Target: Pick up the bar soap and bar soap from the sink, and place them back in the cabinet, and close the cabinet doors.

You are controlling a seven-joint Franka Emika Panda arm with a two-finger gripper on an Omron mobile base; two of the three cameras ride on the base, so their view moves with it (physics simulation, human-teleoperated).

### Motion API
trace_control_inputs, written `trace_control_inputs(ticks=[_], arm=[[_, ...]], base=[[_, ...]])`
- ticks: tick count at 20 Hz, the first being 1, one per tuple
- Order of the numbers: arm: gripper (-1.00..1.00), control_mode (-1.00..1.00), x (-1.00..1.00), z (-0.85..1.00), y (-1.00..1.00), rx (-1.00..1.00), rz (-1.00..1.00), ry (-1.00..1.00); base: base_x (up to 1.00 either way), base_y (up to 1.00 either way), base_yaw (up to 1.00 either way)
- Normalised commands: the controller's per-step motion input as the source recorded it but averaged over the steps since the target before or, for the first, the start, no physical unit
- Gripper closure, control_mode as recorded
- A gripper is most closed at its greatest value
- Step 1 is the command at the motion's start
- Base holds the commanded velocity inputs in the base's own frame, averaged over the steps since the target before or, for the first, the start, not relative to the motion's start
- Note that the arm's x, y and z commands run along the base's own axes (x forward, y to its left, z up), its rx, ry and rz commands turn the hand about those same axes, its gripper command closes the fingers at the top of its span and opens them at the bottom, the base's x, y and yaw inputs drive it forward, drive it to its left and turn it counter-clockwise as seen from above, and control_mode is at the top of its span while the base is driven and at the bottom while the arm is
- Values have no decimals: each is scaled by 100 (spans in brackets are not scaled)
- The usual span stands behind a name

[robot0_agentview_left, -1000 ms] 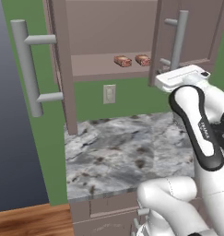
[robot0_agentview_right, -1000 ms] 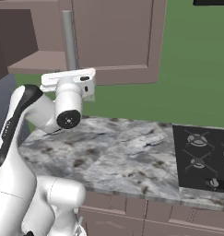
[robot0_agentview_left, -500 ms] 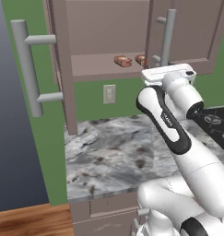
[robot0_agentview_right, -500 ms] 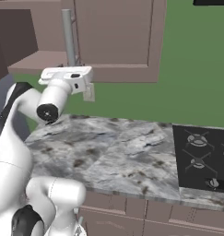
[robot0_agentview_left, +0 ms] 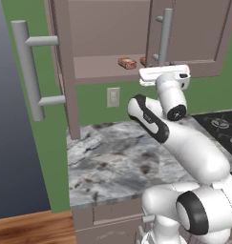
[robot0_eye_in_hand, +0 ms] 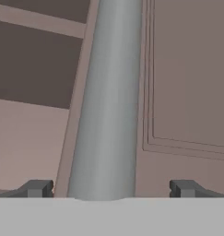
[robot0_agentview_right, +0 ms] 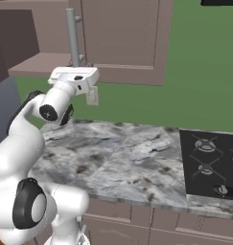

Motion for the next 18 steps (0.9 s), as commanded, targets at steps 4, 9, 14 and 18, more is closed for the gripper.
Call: trace_control_inputs(ticks=[4, 9, 14, 18], arm=[[-100, -100, 55, 2, 0, 0, -7, 0], [-100, -100, 43, 2, 0, 0, -4, 1], [-100, -100, 38, 0, 0, 0, 0, 5], [-100, -100, 45, 0, 0, 0, 0, 8]], base=[[0, 0, 0], [0, 0, 0], [0, 0, 0], [0, 0, 0]])
